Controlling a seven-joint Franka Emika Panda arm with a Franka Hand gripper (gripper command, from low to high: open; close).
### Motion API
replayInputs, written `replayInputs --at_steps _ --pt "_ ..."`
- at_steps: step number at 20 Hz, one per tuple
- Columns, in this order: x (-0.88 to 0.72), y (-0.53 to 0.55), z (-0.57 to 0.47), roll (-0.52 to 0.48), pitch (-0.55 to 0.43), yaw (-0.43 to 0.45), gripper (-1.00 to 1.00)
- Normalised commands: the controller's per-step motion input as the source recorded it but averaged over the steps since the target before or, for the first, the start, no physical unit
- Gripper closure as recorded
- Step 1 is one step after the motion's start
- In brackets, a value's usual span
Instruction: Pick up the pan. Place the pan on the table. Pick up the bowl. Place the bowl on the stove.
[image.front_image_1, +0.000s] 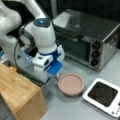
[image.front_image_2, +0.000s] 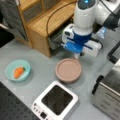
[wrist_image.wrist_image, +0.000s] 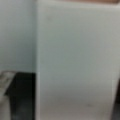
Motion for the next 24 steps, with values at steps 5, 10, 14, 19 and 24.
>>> replayInputs --at_steps 5,10,14,19,24 --pt "-0.08 -0.02 -0.2 -0.039 -0.135 -0.109 1.0" --pt "-0.07 0.01 -0.23 -0.049 -0.13 -0.122 1.0" --pt "-0.08 0.01 -0.17 -0.068 -0.136 -0.095 1.0" --pt "-0.11 0.0 -0.16 -0.092 -0.146 -0.07 1.0" --pt "-0.14 0.0 -0.16 -0.091 -0.149 -0.047 1.0"
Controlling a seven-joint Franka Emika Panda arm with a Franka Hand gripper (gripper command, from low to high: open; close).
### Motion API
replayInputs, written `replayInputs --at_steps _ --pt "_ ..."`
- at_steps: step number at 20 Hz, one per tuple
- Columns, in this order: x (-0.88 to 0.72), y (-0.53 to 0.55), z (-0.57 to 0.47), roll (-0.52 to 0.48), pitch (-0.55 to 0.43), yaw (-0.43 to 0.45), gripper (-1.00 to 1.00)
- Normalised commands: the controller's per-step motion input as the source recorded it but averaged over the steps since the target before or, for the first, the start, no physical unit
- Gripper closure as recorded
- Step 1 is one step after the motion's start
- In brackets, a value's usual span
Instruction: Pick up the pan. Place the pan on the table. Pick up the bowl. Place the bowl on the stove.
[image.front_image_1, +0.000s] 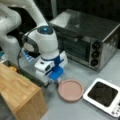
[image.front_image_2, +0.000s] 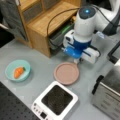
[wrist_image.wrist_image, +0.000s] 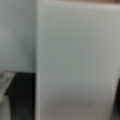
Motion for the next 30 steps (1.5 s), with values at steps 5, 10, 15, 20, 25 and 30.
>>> replayInputs --at_steps 5,10,15,20,25,30 --pt "-0.18 0.0 -0.11 -0.059 -0.142 -0.019 -1.0" --pt "-0.19 0.04 -0.07 -0.039 -0.127 -0.022 -1.0" --pt "-0.21 0.03 -0.05 -0.041 -0.107 -0.017 -1.0" --pt "-0.22 0.04 0.02 -0.028 -0.054 -0.02 -1.0" --pt "-0.16 0.04 0.12 -0.003 0.026 -0.032 -1.0" --pt "-0.04 0.01 0.17 0.031 0.077 -0.024 -1.0"
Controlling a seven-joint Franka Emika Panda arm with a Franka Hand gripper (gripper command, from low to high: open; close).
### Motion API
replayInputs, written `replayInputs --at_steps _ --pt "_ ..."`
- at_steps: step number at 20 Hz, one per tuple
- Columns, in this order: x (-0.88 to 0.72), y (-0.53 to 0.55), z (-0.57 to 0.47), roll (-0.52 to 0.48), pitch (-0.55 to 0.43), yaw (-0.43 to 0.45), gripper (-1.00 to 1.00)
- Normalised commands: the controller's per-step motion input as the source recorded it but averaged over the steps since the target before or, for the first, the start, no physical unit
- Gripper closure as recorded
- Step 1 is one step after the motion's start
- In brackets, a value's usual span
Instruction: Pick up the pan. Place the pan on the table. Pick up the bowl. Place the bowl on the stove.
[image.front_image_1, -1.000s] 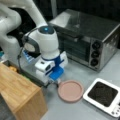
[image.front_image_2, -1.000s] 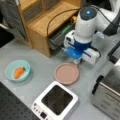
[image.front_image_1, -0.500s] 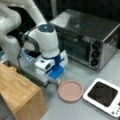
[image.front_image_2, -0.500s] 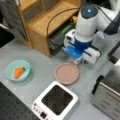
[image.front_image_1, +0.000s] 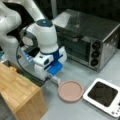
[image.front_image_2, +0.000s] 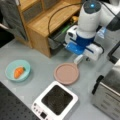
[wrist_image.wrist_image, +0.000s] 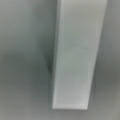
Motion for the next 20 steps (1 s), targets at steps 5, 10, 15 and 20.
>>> replayInputs --at_steps 5,10,15,20 --pt "0.11 -0.02 0.21 0.075 0.158 -0.019 -1.0" --pt "0.35 -0.1 0.32 0.117 0.247 -0.036 -1.0" --pt "0.51 -0.11 0.4 0.076 0.289 -0.106 -1.0" --pt "0.6 -0.07 0.5 0.056 0.368 -0.112 -1.0"
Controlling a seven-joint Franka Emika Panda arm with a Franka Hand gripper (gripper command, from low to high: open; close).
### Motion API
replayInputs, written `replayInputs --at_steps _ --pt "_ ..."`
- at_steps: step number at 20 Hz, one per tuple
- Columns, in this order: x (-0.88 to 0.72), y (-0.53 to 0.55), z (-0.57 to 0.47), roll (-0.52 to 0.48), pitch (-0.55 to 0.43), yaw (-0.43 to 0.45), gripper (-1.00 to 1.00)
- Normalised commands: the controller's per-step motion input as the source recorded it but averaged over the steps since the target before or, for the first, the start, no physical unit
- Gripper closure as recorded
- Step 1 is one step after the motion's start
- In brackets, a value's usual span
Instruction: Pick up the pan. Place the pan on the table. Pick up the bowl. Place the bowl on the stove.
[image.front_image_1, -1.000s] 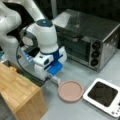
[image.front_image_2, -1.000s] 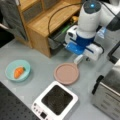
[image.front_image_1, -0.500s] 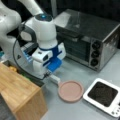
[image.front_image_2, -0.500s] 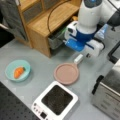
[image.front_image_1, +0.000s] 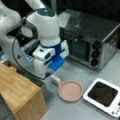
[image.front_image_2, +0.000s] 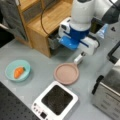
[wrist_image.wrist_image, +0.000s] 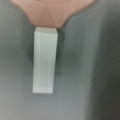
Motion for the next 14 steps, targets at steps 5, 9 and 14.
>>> replayInputs --at_steps 5,9,14 --pt "0.64 -0.07 0.46 0.075 0.356 -0.083 -1.0" --pt "0.68 -0.18 0.37 0.119 0.345 -0.052 -1.0" --pt "0.63 -0.28 0.34 0.162 0.326 -0.046 -1.0"
